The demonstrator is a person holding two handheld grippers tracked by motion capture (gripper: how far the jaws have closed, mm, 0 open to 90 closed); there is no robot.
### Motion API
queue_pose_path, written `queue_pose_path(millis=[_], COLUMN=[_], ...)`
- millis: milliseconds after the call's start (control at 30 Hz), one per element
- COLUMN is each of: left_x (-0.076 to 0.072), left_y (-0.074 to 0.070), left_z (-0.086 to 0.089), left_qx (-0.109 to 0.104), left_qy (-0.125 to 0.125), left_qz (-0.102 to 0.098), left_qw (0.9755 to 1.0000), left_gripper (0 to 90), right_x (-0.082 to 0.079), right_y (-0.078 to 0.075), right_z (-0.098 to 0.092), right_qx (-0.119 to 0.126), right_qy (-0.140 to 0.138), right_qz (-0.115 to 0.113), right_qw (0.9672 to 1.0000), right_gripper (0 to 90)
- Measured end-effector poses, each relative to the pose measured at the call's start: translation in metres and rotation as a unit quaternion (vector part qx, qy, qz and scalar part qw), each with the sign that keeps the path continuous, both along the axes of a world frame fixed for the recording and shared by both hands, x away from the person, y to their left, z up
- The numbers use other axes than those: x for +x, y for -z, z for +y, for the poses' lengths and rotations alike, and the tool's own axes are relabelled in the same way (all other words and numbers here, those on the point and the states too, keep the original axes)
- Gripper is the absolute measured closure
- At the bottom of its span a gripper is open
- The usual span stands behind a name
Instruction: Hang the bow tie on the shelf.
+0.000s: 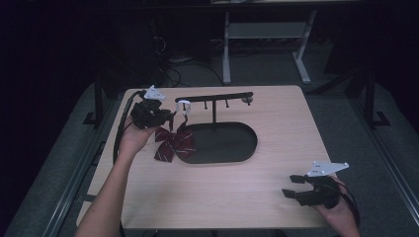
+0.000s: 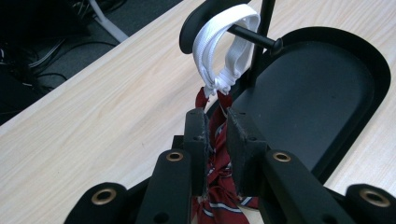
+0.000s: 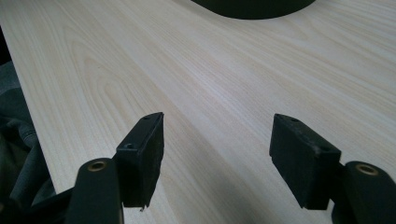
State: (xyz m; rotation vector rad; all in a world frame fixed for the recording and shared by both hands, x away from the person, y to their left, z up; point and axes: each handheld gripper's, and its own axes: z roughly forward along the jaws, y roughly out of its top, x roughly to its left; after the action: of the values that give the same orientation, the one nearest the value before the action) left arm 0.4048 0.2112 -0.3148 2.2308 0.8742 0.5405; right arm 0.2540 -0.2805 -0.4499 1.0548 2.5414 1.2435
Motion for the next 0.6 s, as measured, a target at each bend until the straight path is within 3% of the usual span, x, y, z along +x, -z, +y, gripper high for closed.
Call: queue_pose_path(millis=[600], left_x=[-0.005], left_y=[0.015], left_z=[0.006], left_qx=[-0.005], left_qy=[0.002], left_qz=[0.015], left_qw=[0.9999], left_gripper=[73.9], right_x=[0.001], right_y=[0.001], right_z=[-0.001], right_qx=[0.0], right_qy=[0.003], right_qz=[0.001], right_qw=[1.0], right_gripper=[34.7])
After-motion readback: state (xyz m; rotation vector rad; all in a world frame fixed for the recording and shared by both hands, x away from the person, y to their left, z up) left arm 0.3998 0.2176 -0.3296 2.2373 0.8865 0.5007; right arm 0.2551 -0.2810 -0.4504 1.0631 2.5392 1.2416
